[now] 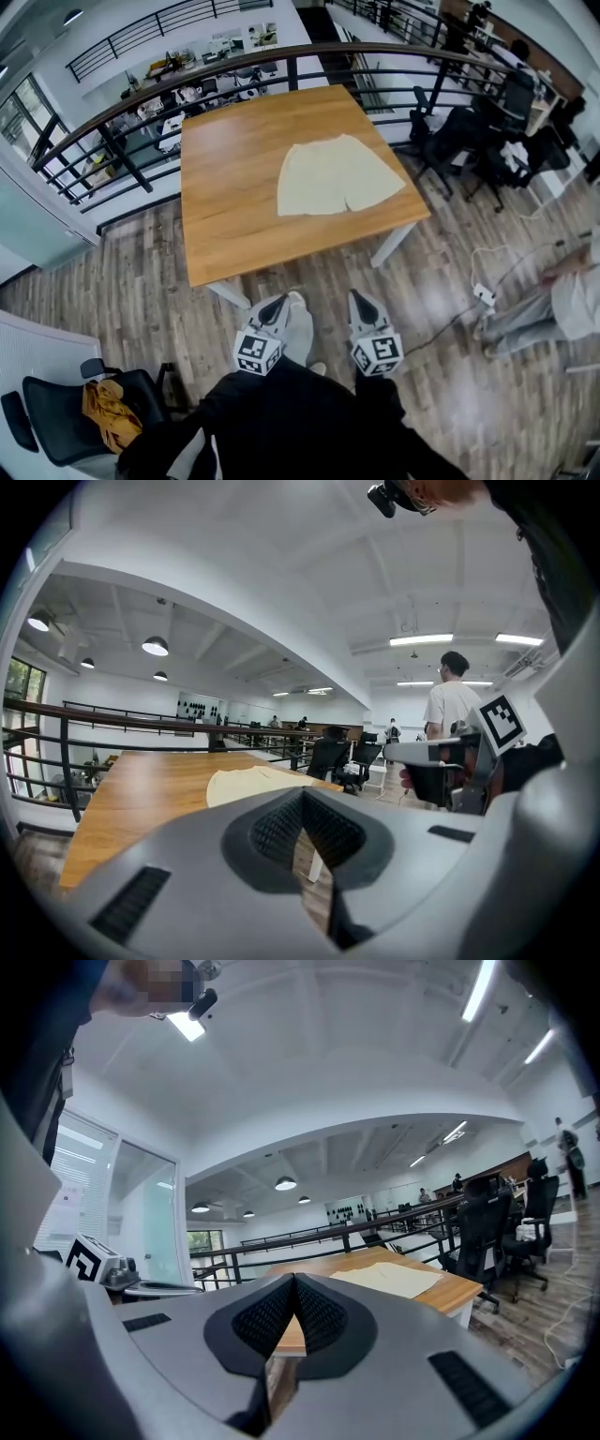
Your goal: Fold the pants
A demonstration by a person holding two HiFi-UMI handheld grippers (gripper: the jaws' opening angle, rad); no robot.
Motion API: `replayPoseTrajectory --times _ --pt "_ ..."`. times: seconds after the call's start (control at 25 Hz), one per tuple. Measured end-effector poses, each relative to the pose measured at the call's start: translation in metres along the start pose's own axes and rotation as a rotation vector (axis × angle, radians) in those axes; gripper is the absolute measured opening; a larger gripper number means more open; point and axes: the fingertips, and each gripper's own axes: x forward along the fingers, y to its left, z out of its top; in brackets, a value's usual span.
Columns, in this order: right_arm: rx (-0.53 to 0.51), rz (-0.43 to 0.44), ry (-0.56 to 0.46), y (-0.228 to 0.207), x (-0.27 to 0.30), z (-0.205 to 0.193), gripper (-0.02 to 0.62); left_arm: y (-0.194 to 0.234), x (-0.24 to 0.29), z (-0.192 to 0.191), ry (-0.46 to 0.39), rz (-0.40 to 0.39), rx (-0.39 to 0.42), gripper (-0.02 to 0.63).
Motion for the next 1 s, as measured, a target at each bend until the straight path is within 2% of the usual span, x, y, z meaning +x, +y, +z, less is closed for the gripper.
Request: replayPoseTrajectory --times 0.08,0.4,0.48,1.0 --pt "0.003 0.006 -0.002 -0.004 0.012 0.003 0.0 0.007 0.011 0.002 0.002 -0.001 0.009 -0.003" --pt "-0.007 0.027 0.018 -0.032 0.079 0.007 0.0 0.04 0.07 0.015 0.004 0.014 -0.038 -0.003" --pt "-0.009 0.035 0.024 -0.042 0.101 0.009 0.0 0.055 0.092 0.017 0.003 0.013 -0.021 -0.003" --pt "0.013 0.05 0.069 -0.097 0.258 0.052 0.0 0.152 0.22 0.063 0.02 -0.003 -0.037 -0.003"
